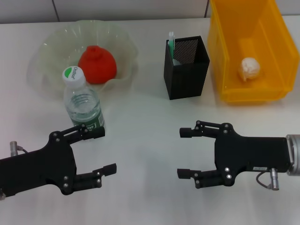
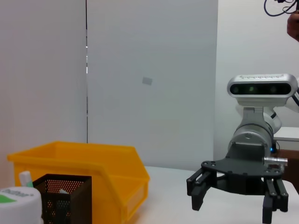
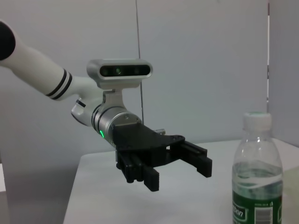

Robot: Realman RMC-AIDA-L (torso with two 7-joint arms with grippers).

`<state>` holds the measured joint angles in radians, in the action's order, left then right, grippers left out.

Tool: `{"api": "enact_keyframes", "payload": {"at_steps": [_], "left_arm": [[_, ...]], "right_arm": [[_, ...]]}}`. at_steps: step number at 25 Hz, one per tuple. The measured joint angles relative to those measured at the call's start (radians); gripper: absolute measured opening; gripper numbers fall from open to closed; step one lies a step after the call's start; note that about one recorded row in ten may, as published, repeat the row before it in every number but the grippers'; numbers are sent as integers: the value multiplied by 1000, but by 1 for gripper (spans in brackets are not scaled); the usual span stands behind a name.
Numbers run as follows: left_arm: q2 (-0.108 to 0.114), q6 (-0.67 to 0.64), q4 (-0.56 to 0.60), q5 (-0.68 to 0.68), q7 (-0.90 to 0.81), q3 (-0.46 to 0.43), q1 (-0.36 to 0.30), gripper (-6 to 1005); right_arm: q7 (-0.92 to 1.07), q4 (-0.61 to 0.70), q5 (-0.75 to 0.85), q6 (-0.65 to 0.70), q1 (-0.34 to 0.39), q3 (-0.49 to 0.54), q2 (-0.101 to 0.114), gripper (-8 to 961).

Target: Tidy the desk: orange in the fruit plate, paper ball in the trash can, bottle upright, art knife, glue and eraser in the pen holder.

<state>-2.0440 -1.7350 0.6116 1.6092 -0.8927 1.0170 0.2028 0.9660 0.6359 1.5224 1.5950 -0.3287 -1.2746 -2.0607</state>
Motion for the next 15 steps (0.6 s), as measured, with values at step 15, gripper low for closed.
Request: {"api": "enact_keyframes", "payload": {"at_steps": [15], "left_arm": [[-1, -2, -1, 0, 0, 8, -2, 800]], "right_arm": [[-38, -14, 1, -54, 0, 2, -21, 842]]}}
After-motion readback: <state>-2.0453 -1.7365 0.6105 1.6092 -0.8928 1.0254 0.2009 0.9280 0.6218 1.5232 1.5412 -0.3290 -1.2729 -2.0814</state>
